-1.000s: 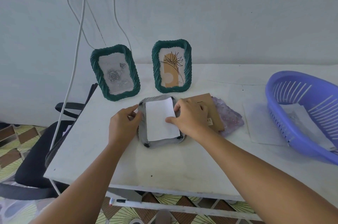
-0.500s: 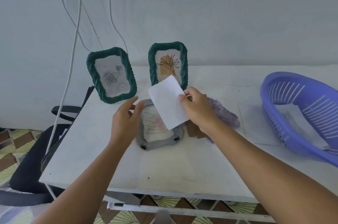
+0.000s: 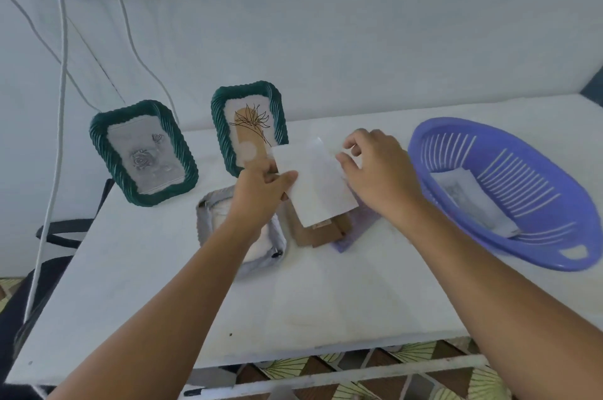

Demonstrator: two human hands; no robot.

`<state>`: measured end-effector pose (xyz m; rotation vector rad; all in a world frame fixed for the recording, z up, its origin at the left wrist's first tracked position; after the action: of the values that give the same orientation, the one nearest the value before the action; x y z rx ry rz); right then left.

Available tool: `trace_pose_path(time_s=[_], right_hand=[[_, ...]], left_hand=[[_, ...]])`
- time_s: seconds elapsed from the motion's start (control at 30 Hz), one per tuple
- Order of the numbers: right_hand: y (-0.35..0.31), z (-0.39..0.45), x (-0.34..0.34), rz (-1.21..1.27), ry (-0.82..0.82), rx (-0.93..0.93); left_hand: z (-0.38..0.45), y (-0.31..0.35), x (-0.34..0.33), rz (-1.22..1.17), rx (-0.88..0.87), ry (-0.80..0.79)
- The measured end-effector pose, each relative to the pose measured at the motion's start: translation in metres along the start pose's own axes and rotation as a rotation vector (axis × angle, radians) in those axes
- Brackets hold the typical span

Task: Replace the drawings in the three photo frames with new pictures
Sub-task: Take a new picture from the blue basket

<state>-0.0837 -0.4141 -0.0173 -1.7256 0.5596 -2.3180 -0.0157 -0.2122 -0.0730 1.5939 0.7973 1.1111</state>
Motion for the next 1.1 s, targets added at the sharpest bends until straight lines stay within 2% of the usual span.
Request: trace_pose_path(time_s=[0.07, 0.13, 0.23, 0.3, 0.5, 0.67, 0.9, 1.1], right_hand=[[0.019, -0.001, 0.024, -0.165, 0.025, -0.061], [0.044, -0.004, 0.039, -0.25, -0.024, -0.179], [0.08, -0.014, 0.041, -0.221, -0.194, -0.343], [0.094, -0.022, 0.035, -0.182, -0.305, -0.388], [0.101, -0.027, 0.043, -0.069, -0.243, -0.359], [0.103, -0.022, 0.054, 0.014, -0.186, -0.341], [0.097, -0.028, 0.038, 0.08, -0.218, -0.307], [0.102, -0.031, 0.032, 0.14, -0.215, -0.308]], left_hand=[[0.006, 0.008, -0.019, 0.081, -0.019, -0.053], [0.012, 0.014, -0.041, 0.163, -0.009, -0.109], [0.023, 0.019, -0.073, 0.252, 0.017, -0.154], [0.03, 0.023, -0.093, 0.307, 0.033, -0.182], [0.044, 0.029, -0.138, 0.446, 0.115, -0.29], [0.045, 0.036, -0.162, 0.44, 0.134, -0.329], [0.045, 0.026, -0.179, 0.495, 0.165, -0.353], [0.046, 0.023, -0.182, 0.539, 0.121, -0.361]])
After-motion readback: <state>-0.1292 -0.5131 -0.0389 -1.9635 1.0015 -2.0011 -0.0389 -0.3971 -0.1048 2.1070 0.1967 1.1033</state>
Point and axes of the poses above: each hand's wrist, its own z-axis towards the middle knuckle, its own x-axis out of the back of the hand, y = z × x, the point moved 7 cm from there along z, towards the middle knuckle, and after that the axes turned 10 degrees about -y, right-handed, at the moved point
